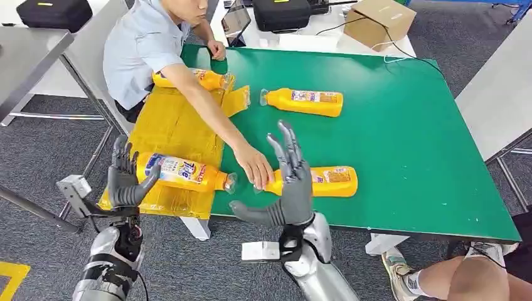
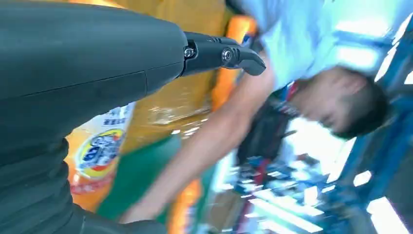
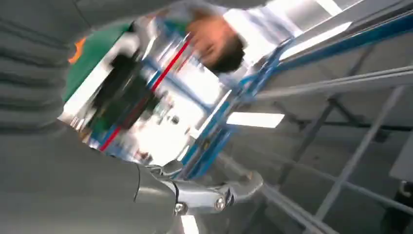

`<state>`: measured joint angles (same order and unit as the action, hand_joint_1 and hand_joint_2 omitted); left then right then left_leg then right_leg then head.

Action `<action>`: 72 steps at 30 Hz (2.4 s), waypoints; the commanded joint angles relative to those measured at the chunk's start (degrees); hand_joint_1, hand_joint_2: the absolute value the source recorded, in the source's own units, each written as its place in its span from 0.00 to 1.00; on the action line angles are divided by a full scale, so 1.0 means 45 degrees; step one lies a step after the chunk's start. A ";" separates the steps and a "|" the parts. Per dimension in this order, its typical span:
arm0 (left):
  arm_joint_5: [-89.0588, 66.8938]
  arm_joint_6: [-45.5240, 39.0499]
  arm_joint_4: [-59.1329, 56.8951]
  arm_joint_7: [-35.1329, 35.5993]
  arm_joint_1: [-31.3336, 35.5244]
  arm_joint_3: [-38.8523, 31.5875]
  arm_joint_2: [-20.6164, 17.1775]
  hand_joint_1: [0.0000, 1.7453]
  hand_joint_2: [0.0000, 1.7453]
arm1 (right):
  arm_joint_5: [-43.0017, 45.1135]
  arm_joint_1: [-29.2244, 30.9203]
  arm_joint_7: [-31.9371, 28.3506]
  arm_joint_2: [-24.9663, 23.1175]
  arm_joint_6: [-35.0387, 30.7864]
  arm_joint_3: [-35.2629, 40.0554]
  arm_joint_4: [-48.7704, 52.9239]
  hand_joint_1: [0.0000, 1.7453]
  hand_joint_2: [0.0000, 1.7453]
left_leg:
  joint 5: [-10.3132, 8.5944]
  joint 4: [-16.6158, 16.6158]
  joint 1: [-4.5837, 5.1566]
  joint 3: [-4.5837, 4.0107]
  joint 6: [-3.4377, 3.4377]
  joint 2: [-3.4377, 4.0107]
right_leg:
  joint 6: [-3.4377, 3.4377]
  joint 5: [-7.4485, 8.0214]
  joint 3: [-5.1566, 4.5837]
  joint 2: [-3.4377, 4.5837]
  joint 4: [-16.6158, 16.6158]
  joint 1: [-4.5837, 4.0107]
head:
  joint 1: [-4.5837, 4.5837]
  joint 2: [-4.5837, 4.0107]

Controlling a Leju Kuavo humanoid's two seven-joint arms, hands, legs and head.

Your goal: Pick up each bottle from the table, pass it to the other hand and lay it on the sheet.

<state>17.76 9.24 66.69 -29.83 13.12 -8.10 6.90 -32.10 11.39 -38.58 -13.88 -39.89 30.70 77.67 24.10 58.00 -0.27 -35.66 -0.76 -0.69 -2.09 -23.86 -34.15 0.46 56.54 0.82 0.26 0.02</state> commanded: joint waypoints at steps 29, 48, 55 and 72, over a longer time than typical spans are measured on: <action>-0.0224 -0.0269 0.4989 0.0190 -0.2855 0.0112 0.0631 0.00 1.00 | -0.5375 0.0323 0.5011 0.2363 0.0630 -0.3987 -0.6498 0.00 1.00 | 0.0017 -0.0017 -0.0008 0.0061 0.0000 0.0024 | 0.0012 -0.0005 0.0075 0.0005 -0.0034 -0.0015 | 0.0000 0.0000; -0.0008 -0.0043 0.3982 0.0610 -0.2126 0.0329 0.0733 0.00 1.00 | -0.8892 0.4129 0.7422 0.2277 0.0599 -0.3172 -1.0070 0.00 1.00 | 0.0012 -0.0004 0.0003 0.0055 0.0006 0.0027 | 0.0012 -0.0009 0.0058 0.0005 -0.0005 -0.0010 | 0.0005 0.0000; 0.0494 0.0188 0.3794 0.0986 -0.1883 0.0265 0.0682 0.00 1.00 | -0.8207 0.4968 0.7737 0.1882 0.2675 -0.3306 -1.1067 0.00 1.00 | 0.0012 -0.0005 -0.0002 0.0063 0.0009 0.0022 | 0.0018 -0.0011 0.0069 -0.0002 -0.0006 -0.0014 | 0.0005 0.0000; -0.0287 0.0865 0.2949 0.1461 -0.1676 -0.0246 0.0349 0.00 1.00 | -0.8833 0.7692 0.9967 0.1530 0.8389 -0.1434 -1.3106 0.00 1.00 | -0.0003 -0.0010 0.0006 0.0078 0.0006 0.0045 | 0.0016 0.0001 0.0070 0.0008 0.0001 -0.0006 | 0.0009 0.0000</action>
<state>18.51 12.46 86.20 -23.63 2.75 -7.23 9.81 -70.97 38.92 4.00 -6.18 -7.48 18.01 27.30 24.05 57.99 -0.26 -35.47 -0.78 -0.54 -2.10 -23.82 -33.97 0.54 56.55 0.79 0.30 0.02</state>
